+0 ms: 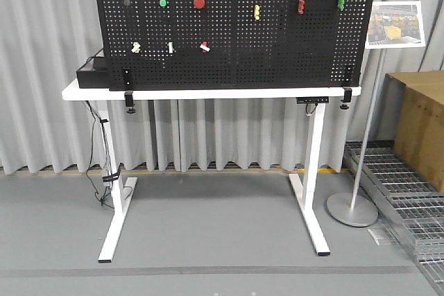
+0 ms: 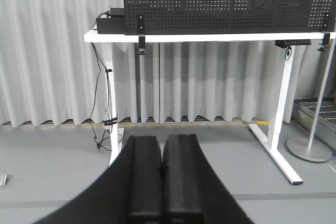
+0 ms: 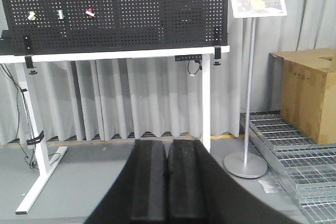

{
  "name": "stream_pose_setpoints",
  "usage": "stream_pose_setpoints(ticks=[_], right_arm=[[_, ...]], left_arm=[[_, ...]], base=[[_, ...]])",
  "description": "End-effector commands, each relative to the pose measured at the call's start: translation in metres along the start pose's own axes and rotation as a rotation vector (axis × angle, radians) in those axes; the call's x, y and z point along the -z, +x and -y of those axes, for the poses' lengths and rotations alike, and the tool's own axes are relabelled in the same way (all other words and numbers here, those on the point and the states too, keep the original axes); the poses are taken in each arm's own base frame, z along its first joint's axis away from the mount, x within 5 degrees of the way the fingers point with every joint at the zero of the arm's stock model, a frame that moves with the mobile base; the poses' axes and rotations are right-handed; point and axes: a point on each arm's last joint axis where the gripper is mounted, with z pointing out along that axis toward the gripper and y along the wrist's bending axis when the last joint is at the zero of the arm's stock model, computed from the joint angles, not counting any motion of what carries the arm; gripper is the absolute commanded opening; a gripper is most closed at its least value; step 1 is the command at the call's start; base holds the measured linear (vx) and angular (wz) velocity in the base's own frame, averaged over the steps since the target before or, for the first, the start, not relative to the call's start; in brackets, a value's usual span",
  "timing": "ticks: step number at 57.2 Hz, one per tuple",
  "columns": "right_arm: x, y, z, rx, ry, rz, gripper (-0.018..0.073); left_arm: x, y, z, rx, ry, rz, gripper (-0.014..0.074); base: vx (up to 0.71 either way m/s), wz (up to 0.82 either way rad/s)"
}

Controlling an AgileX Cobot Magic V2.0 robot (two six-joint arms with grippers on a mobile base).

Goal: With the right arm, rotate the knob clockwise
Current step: 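Drive the base forward toward the black pegboard on the white desk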

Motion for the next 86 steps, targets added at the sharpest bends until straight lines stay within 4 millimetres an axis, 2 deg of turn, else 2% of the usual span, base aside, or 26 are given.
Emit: stream_pose_setpoints(ticks=[1,54,86], right_arm=[[0.0009,-0.0062,-0.0007,0.007,-0.007,0.086,-0.0009],[0.0009,-0.0062,-0.0007,0.007,-0.007,0.086,-0.0009],[0.0009,-0.0062,-0.0007,0.007,-0.007,0.086,-0.0009]], left_arm=[[0.0005,-0.0045,-0.0001,0.009,0.002,0.084,-0.0006],[0.0005,-0.0045,-0.0001,0.009,0.002,0.084,-0.0006],[0.0005,-0.0045,-0.0001,0.009,0.002,0.084,-0.0006]], base=[[0.0,0.0],[0.01,0.0],[0.28,-0.01]])
